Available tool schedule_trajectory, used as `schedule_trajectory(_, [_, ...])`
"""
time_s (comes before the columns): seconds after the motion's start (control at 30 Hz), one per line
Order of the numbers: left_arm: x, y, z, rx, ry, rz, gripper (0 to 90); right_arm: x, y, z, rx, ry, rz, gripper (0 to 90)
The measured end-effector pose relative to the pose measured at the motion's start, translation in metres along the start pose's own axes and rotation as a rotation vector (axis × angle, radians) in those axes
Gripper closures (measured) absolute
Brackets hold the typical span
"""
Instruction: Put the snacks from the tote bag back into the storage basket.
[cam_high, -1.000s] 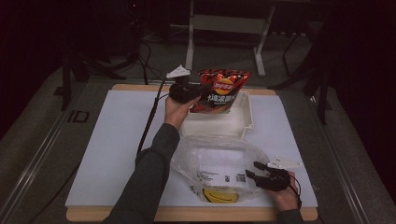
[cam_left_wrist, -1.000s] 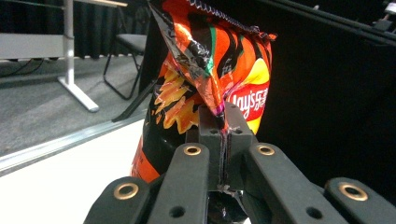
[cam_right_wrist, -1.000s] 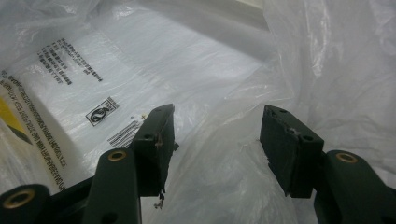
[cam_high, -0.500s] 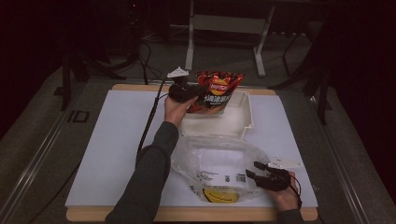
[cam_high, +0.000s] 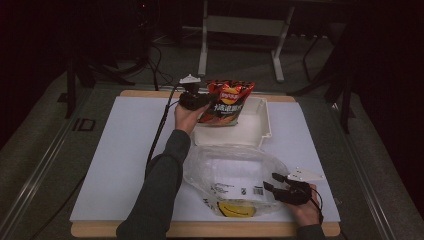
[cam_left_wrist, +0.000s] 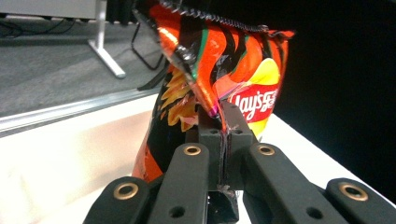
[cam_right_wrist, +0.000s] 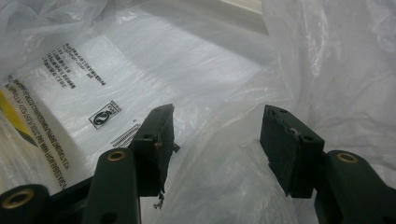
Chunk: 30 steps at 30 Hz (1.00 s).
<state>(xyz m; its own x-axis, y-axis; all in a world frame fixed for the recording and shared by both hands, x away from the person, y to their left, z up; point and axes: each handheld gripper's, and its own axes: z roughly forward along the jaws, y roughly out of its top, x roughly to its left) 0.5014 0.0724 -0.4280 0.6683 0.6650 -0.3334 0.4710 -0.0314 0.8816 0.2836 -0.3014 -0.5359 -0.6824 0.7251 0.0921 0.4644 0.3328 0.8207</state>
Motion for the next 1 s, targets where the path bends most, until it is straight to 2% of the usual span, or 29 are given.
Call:
schedule_trajectory(0.07, [0.002, -0.002, 0.0, 0.012, 0.018, 0.007, 88.7, 0.0, 0.0, 0.0, 0.0, -0.001, -0.001, 44.2])
schedule_trajectory(0.13, [0.002, -0.002, 0.0, 0.012, 0.018, 0.007, 88.5, 0.0, 0.0, 0.0, 0.0, -0.001, -0.003, 44.2])
schedule_trajectory(0.17, [0.007, -0.004, -0.002, 0.013, 0.048, -0.006, 87.7, 0.0, 0.0, 0.0, 0.002, -0.002, -0.002, 44.1])
schedule_trajectory(0.3, [0.012, -0.007, -0.003, 0.02, 0.097, -0.033, 85.0, 0.0, 0.0, 0.0, 0.004, -0.003, -0.004, 44.1])
schedule_trajectory(0.37, [0.014, -0.008, -0.003, 0.022, 0.121, -0.04, 80.5, 0.0, 0.0, 0.0, 0.004, -0.003, -0.003, 44.1])
schedule_trajectory(0.5, [0.018, -0.012, -0.003, 0.023, 0.115, -0.065, 74.6, 0.0, 0.0, 0.0, 0.005, -0.003, -0.003, 44.0])
schedule_trajectory(0.67, [0.016, -0.018, 0.003, 0.088, 0.156, -0.022, 68.5, 0.0, 0.0, 0.0, 0.005, -0.003, -0.005, 43.9])
schedule_trajectory(0.9, [0.014, -0.022, 0.006, 0.109, 0.186, -0.003, 65.3, 0.001, 0.0, 0.0, 0.007, -0.004, -0.004, 43.9])
schedule_trajectory(1.0, [0.013, -0.025, 0.007, 0.142, 0.208, 0.025, 63.9, 0.0, 0.0, 0.001, 0.009, -0.003, -0.005, 43.9])
